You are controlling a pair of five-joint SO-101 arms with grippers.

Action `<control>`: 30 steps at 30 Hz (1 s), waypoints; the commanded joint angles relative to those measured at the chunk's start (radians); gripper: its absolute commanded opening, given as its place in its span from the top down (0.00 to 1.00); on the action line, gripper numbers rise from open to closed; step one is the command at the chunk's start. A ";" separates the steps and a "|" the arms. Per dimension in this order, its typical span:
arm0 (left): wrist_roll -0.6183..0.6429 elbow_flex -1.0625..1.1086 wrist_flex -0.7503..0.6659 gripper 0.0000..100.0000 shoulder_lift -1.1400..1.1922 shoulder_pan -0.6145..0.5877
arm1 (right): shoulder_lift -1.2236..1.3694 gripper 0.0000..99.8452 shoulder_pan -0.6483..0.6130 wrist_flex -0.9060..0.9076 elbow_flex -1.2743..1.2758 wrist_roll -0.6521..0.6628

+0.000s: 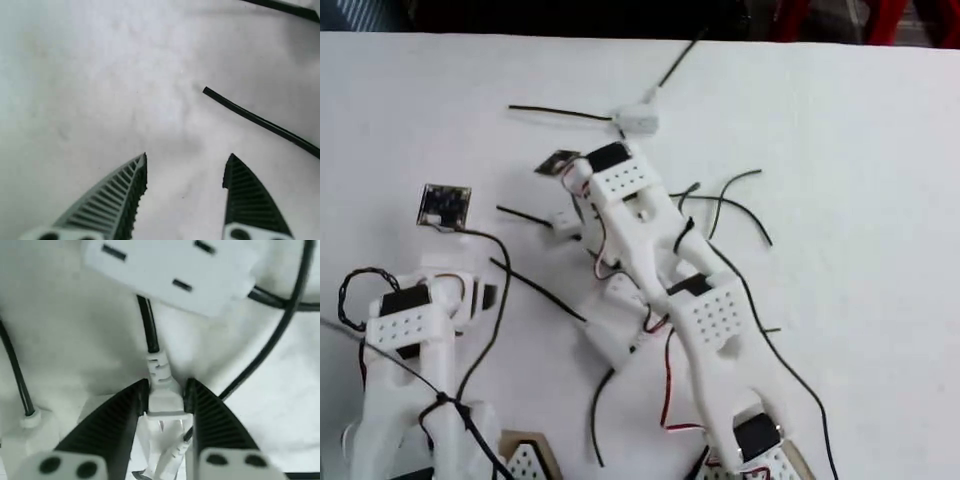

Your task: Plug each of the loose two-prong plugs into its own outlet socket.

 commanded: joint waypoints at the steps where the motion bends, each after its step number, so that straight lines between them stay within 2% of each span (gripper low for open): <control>1: 0.003 -0.008 -0.015 0.75 -0.028 -0.004 | -0.016 0.98 0.025 0.033 -0.017 0.005; 9: 0.003 -0.008 -0.015 0.75 -0.028 -0.004 | -0.265 0.98 0.031 0.035 0.031 -0.002; 16: 0.003 -0.008 -0.015 0.75 -0.028 -0.004 | -0.618 0.98 0.065 0.035 0.295 -0.003; 24: 0.003 -0.008 -0.015 0.75 -0.028 -0.004 | -1.013 0.98 0.265 0.031 0.568 0.006; 30: 0.005 -0.008 -0.015 0.75 -0.028 -0.004 | -1.205 0.98 0.433 0.027 0.723 0.058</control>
